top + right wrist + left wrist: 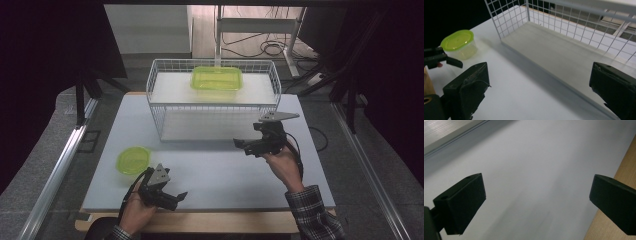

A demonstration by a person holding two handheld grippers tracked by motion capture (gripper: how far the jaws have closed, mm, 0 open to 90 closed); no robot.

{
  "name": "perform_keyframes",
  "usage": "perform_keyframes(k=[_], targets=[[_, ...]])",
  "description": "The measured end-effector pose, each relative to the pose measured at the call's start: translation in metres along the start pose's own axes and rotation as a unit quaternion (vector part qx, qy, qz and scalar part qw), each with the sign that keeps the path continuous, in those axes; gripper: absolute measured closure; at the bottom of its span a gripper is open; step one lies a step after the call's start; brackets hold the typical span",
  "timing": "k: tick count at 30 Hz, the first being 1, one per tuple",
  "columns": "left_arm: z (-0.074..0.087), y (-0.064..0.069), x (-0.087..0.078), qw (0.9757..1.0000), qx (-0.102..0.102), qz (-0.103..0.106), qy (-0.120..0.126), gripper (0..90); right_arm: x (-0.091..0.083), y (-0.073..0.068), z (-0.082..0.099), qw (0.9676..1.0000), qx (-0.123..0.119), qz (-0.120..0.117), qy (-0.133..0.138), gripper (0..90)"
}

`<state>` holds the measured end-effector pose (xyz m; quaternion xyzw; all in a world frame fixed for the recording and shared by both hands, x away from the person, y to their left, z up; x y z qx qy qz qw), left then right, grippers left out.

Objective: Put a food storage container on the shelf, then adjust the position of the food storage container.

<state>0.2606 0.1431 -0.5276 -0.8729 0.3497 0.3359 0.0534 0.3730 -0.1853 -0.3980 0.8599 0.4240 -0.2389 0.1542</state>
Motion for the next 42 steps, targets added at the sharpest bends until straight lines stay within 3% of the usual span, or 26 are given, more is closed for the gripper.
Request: perform_keyframes(k=[16,31,36,42], targets=[[0.0,0.002,0.0,1.0,-0.001,0.005,0.005,0.5,-0.003,-0.014,0.04,0.9999,0.01,-0.005,-0.013,2.9],[0.0,0.002,0.0,1.0,-0.002,0.005,0.006,0.4,-0.004,-0.023,0.082,0.9997,-0.007,0.006,-0.022,2.8],[-0.001,0.003,0.001,0.9999,-0.013,0.005,0.003,1.2,-0.003,-0.022,0.097,0.9994,-0.003,0.011,-0.034,2.8],[-0.006,0.001,-0.005,0.9995,-0.031,-0.012,0.003,3.7,0.0,-0.02,0.109,0.9989,0.008,0.011,-0.044,2.8]])
Point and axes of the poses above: each handheld gripper's, and its own axes: x roughly forward along the jaws, z roughly out of its underside, y roughly to its right, the point moved 1 cm from there along x, roughly forward along the jaws, and after that the axes turned 10 degrees about -x, right-handed, at the moved point
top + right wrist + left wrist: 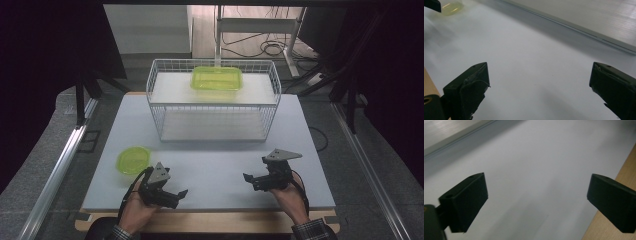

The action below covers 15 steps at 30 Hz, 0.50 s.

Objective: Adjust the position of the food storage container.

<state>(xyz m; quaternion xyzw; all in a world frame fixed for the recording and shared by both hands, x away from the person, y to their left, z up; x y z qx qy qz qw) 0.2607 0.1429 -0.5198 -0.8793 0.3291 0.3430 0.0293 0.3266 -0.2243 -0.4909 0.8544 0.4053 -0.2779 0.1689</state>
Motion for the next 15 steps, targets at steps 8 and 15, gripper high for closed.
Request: perform_keyframes(k=[8,15], targets=[[-0.015,-0.005,-0.015,1.0,-0.001,0.002,0.005,34.1,0.005,-0.002,0.003,1.0,-0.004,-0.003,-0.006,3.2],[-0.033,-0.017,-0.024,0.9993,0.023,-0.029,-0.01,53.5,0.003,0.003,0.005,1.0,0.0,0.003,-0.003,3.9]])
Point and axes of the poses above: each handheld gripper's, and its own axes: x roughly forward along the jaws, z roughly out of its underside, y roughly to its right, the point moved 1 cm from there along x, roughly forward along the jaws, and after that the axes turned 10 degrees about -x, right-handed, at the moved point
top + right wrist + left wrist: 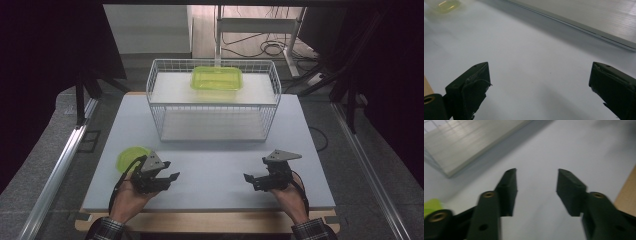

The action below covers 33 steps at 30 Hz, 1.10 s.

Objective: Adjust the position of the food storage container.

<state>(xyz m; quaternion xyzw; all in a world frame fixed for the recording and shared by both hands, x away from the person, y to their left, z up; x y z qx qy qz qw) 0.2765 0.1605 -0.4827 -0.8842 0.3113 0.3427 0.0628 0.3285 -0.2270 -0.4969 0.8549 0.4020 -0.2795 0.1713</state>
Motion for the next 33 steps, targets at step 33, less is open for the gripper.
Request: perform_keyframes(k=[33], targets=[[0.047,-0.14,-0.044,0.9692,-0.168,-0.173,0.053,90.0,0.002,0.007,0.007,0.9998,-0.004,0.011,-0.015,6.0]])
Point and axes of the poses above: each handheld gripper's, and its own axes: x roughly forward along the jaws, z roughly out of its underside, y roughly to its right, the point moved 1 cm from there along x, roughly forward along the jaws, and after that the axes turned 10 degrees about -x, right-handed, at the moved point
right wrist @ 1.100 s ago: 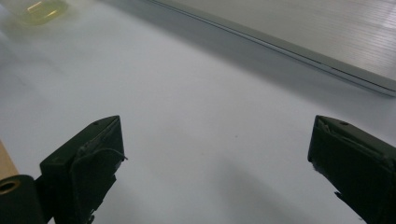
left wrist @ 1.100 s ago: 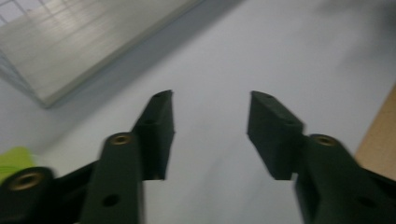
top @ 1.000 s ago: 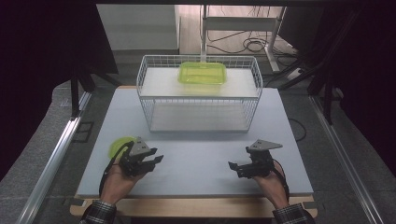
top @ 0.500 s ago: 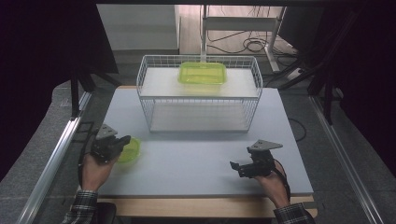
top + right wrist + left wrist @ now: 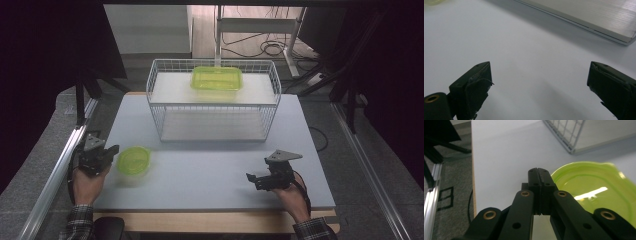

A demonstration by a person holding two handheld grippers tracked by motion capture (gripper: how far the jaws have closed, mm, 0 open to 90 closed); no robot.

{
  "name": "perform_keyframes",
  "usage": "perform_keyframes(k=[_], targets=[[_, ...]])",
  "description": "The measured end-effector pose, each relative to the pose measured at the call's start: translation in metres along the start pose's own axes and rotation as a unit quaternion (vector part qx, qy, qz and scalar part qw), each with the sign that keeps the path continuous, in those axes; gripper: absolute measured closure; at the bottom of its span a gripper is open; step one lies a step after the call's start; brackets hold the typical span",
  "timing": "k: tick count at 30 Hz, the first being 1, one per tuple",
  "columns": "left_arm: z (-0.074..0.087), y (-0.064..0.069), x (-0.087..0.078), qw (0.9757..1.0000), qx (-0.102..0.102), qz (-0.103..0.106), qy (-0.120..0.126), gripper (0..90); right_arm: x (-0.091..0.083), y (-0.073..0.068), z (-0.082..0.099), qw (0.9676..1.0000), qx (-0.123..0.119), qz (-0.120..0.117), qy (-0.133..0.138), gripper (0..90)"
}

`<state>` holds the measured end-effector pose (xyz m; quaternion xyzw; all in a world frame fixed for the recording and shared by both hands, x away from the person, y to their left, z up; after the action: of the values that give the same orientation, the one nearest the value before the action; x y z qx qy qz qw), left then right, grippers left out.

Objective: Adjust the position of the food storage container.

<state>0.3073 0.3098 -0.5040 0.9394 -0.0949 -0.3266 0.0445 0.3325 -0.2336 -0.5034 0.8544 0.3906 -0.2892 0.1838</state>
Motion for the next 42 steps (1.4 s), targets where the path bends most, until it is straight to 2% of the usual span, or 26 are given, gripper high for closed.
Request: perform_keyframes(k=[6,9,15,19,28,32,36,39,42], targets=[[0.008,-0.004,0.009,0.9998,-0.003,-0.007,-0.018,90.0,0.001,0.0,0.0,1.0,-0.002,0.0,-0.003,6.0],[0.009,-0.002,0.012,0.9997,0.0,-0.009,-0.024,90.0,0.001,0.0,0.001,1.0,-0.002,0.0,-0.004,6.0],[0.01,0.005,0.014,0.9996,0.004,0.0,-0.028,90.0,0.003,-0.001,0.001,1.0,-0.004,-0.002,-0.008,6.1],[0.011,0.014,0.015,0.9995,0.007,0.009,-0.029,90.0,0.003,-0.002,0.001,0.9999,-0.006,-0.003,-0.011,6.1],[0.011,0.046,0.019,0.9986,0.022,0.029,-0.037,90.0,0.004,-0.003,0.002,0.9999,-0.008,-0.003,-0.015,6.1],[0.011,0.063,0.02,0.9975,0.027,0.047,-0.044,90.0,0.005,-0.003,0.002,0.9998,-0.01,-0.003,-0.015,6.1],[0.01,0.079,0.02,0.9964,0.045,0.052,-0.05,90.0,0.005,-0.004,0.002,0.9998,-0.01,-0.004,-0.016,6.1],[0.01,0.079,0.018,0.9969,0.044,0.044,-0.048,90.0,0.005,-0.004,0.002,0.9998,-0.011,-0.004,-0.016,6.1],[0.017,0.071,0.019,0.9959,0.042,0.044,-0.067,90.0,0.004,-0.004,0.001,0.9998,-0.011,-0.004,-0.016,6.1]])
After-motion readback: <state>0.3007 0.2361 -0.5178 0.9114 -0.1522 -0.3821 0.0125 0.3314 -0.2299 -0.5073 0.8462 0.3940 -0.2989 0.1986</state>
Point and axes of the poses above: each handheld gripper's, and its own axes: x roughly forward along the jaws, z roughly out of its underside, y roughly to its right, the point moved 1 cm from there along x, roughly forward along the jaws, and after that the axes turned 10 degrees about -x, right-handed, at the moved point
